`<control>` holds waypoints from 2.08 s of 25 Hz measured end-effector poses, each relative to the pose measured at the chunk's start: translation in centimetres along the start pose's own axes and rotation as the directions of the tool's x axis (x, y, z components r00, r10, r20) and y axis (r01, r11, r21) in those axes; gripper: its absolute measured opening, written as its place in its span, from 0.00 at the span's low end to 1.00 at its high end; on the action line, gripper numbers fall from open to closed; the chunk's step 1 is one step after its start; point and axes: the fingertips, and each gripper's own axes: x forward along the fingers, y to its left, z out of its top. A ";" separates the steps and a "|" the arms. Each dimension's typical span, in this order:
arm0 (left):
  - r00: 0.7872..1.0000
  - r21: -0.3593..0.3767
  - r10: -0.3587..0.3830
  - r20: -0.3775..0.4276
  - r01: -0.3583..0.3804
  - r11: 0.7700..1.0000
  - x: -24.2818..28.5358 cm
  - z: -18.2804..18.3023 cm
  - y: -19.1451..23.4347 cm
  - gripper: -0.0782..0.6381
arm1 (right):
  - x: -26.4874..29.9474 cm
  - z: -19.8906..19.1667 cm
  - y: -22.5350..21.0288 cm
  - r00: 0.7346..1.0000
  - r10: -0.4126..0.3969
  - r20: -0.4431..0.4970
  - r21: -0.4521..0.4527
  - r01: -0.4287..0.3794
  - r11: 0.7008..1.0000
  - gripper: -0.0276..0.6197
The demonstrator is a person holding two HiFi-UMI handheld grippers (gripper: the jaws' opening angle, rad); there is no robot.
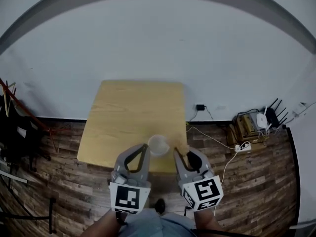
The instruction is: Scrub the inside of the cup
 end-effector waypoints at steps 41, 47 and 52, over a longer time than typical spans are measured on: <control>0.744 -0.009 -0.668 0.017 0.668 0.744 6.3 -22.4 1.8 0.39 | 6.8 -13.6 0.1 0.955 0.123 -0.270 0.141 -0.087 0.986 0.16; 0.637 0.031 -0.770 -0.022 0.771 0.637 7.7 -22.4 -0.5 0.39 | 7.4 -13.8 0.1 0.952 0.122 -0.281 0.139 -0.085 0.987 0.16; 0.603 0.026 -0.793 -0.079 0.797 0.603 8.2 -23.0 -1.4 0.39 | 7.8 -13.5 0.0 0.954 0.112 -0.279 0.140 -0.075 0.987 0.16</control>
